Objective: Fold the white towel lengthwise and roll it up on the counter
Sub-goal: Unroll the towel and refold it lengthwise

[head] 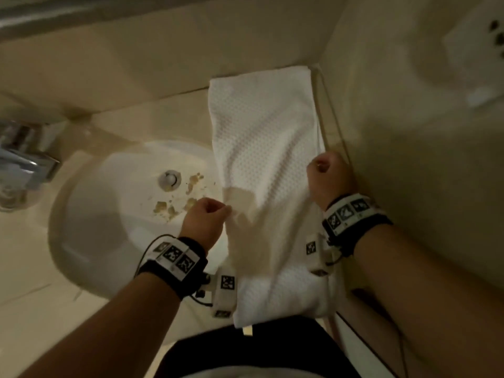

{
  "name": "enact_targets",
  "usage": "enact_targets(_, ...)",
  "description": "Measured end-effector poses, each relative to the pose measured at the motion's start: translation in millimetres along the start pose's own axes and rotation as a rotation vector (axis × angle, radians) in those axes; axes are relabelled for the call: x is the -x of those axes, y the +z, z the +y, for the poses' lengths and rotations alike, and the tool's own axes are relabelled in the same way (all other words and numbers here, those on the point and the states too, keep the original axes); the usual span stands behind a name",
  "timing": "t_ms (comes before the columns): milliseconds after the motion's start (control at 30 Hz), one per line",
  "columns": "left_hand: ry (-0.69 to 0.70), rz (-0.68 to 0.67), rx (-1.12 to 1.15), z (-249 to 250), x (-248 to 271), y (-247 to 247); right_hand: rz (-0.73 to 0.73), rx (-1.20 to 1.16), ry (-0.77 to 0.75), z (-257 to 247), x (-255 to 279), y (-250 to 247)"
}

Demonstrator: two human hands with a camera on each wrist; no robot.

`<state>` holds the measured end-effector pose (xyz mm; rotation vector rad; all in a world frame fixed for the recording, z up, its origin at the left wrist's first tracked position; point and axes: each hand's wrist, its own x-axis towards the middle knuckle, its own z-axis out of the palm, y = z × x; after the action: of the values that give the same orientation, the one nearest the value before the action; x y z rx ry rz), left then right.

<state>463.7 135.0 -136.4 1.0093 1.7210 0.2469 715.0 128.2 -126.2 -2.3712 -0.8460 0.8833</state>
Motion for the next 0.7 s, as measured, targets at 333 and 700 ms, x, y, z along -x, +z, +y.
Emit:
enact_targets(333, 0.172, -0.432, -0.516, -70, 84, 8, 0.054, 0.032, 0.199, 128, 176, -4)
enact_targets(700, 0.269, -0.386, -0.546, -89, 103, 18, -0.007, 0.158, 0.166, 148, 215, 13)
